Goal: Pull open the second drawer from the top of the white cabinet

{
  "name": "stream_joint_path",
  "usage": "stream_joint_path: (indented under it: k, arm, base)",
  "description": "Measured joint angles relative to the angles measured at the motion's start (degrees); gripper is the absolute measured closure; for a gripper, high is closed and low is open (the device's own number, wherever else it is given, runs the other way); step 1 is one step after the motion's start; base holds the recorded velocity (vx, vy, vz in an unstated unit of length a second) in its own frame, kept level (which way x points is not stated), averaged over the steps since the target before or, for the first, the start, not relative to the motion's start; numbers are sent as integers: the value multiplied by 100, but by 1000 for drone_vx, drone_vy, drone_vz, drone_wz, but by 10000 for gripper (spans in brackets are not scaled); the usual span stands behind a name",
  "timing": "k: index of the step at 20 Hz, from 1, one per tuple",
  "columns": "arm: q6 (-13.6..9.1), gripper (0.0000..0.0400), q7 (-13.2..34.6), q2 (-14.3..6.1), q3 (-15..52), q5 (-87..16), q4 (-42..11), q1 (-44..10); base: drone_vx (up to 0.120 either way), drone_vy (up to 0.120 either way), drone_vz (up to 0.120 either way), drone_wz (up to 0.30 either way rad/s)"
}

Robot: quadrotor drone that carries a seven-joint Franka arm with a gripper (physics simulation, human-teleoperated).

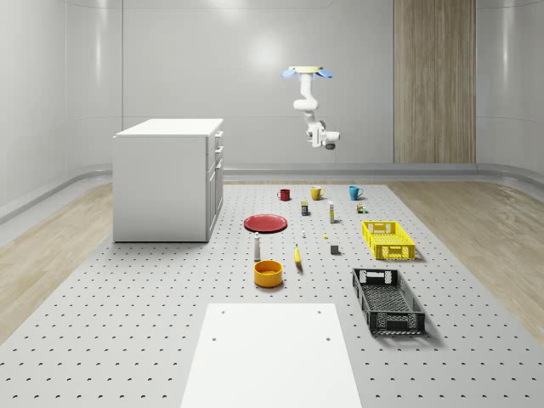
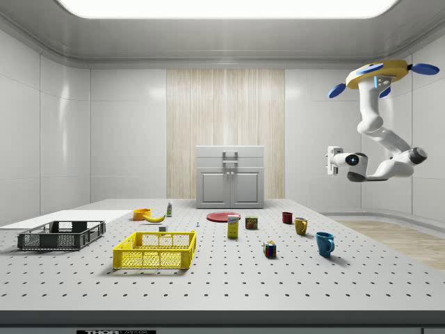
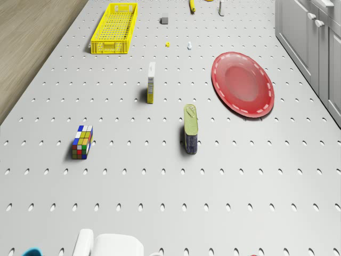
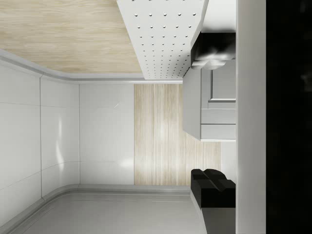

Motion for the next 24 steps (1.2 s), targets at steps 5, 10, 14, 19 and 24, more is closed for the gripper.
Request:
stream_joint_path:
  k: [5, 10, 14, 19, 24]
  arm:
    - [146, 100, 69, -138, -106, -69, -31, 191]
    - [288, 100, 143, -274, -196, -153, -54, 368]
    - [397, 100, 203, -380, -260, -225, -70, 501]
    - [530, 100, 279, -511, -331, -315, -87, 657]
    - [656, 100, 355, -638, -394, -405, -104, 802]
  base:
    - [120, -120, 0, 0]
    - [120, -48, 0, 0]
    - [120, -90, 0, 0]
    - [120, -120, 0, 0]
    - [120, -112, 0, 0]
